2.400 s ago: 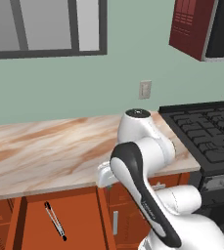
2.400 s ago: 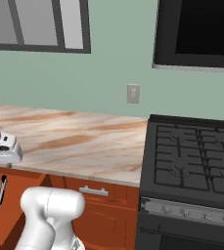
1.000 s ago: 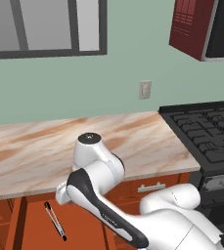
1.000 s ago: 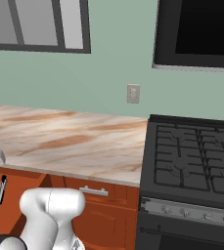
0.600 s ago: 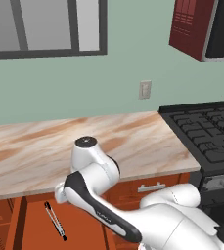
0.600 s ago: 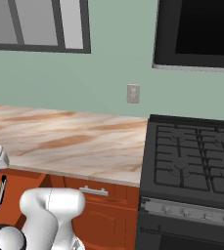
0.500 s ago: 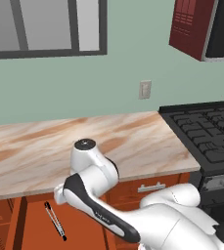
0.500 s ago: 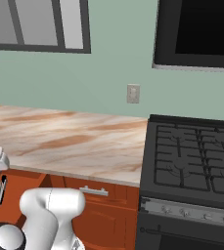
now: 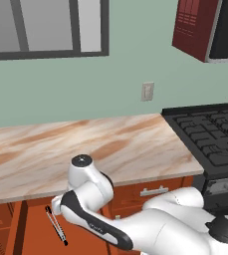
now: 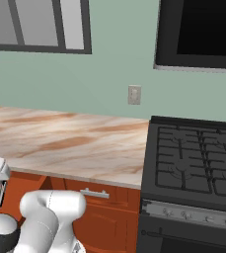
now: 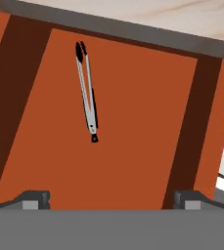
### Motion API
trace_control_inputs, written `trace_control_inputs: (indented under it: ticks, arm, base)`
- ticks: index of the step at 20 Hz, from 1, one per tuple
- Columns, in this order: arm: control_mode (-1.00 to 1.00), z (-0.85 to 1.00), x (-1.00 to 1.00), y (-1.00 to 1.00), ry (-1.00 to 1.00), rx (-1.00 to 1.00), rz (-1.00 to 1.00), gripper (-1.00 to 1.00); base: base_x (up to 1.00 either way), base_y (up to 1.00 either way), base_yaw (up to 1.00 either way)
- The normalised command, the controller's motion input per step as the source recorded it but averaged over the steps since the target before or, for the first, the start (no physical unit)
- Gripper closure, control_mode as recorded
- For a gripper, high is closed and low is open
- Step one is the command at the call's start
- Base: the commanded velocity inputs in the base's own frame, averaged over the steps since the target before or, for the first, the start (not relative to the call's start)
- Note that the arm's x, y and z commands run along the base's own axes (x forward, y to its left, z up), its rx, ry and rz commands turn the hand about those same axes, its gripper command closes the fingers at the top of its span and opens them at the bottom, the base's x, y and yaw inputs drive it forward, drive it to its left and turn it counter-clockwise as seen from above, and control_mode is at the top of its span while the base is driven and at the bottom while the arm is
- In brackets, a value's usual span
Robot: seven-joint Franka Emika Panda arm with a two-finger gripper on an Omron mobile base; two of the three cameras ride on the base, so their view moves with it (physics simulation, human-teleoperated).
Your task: Take the tongs from the drawer on the left and place them on the dining counter next to the tray containing the hot dog.
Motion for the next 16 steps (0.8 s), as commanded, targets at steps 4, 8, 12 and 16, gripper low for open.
trace_control_inputs:
  ticks: [4,8,12,16]
  arm:
    - [-1.00,-0.36,0.14,0.14,0.00,0.03,-0.06,-1.00]
    - [-1.00,-0.31,0.06,0.18,0.00,0.03,-0.01,-1.00]
    - [-1.00,-0.20,0.07,0.19,0.00,0.00,0.00,-1.00]
    - [-1.00,-0.25,0.01,0.23,0.00,0.01,0.00,-1.00]
  base:
    - [0.00,0.00,0.00]
    - [0.00,0.00,0.00]
    - [0.00,0.00,0.00]
    - [0.00,0.00,0.00]
